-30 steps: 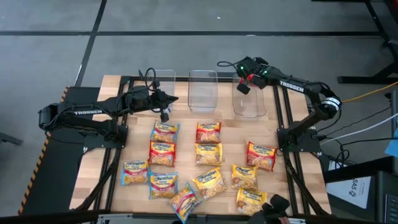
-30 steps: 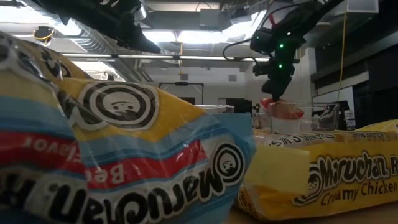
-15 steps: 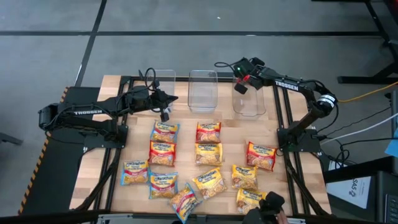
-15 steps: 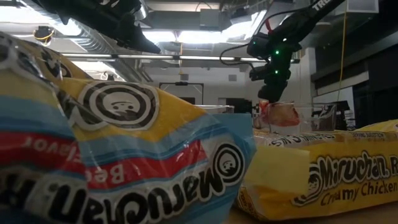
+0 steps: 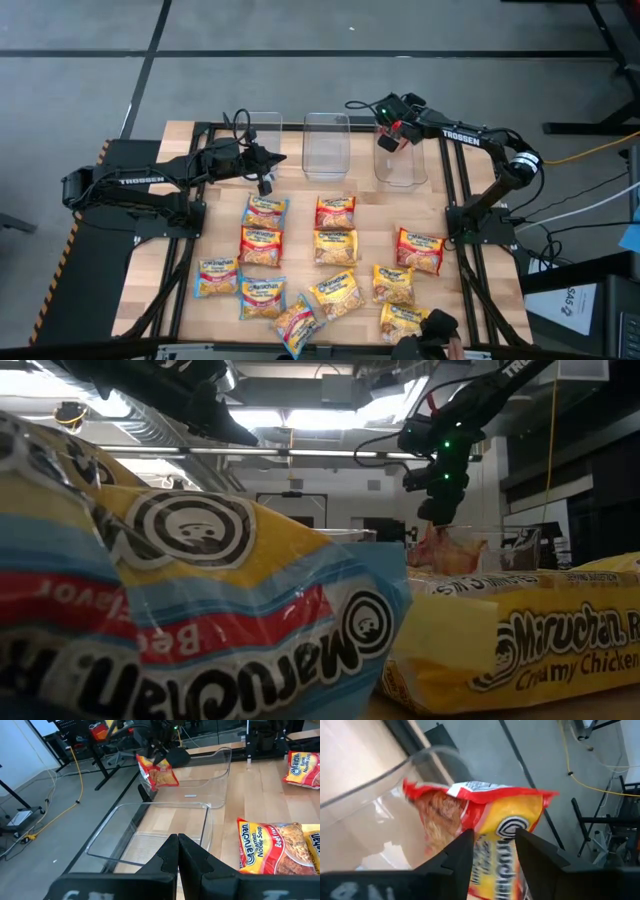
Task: Sort Maruchan noodles
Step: Put the red noodle pack into the right transparent bin
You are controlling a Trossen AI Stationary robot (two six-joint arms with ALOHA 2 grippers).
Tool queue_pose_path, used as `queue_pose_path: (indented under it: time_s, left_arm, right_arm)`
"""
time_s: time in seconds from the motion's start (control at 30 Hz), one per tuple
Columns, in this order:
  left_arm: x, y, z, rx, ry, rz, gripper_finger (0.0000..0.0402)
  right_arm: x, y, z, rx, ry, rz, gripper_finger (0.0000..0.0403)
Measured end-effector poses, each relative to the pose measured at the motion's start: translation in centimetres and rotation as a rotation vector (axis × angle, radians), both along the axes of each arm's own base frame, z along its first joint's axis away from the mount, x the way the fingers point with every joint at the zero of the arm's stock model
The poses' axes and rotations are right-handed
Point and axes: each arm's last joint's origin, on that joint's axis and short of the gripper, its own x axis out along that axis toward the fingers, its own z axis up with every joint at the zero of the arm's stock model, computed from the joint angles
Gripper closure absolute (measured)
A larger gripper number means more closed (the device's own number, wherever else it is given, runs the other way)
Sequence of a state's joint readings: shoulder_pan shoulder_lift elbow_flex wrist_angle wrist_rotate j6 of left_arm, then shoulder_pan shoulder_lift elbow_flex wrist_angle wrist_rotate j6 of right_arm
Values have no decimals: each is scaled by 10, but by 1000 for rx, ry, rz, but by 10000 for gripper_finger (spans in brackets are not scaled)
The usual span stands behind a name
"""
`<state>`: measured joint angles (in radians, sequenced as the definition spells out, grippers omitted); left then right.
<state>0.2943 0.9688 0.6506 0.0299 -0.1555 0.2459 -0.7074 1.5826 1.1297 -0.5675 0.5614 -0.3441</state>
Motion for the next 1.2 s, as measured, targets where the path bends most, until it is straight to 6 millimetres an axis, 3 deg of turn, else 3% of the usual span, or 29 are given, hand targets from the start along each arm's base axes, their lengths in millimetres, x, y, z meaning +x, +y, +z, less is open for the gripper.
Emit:
queue_pose_path:
  time_s: [0.23,0.4,0.53,0.67,0.8,0.93,1.1,1.2]
  left_arm:
    - [0,0,0,0,0,0,401]
    - [0,0,0,0,0,0,401]
    - [0,0,0,0,0,0,401]
    - [0,0,0,0,0,0,401]
    - [0,0,0,0,0,0,401]
    - [0,0,0,0,0,0,401]
    - [0,0,0,0,0,0,401]
    - [0,0,0,-3,-1,1,401]
  right_arm:
    - [-4,4,-3,57,33,10,233]
    - [-6,1,1,-50,140,-49,233]
    - [-6,-4,20,-190,209,-144,233]
    - [1,3,44,-185,170,-166,233]
    - [7,26,75,-15,38,-163,233]
    - [13,57,106,326,-171,-127,233]
    - [20,95,131,756,-348,83,233]
    - [23,120,137,912,-390,203,233]
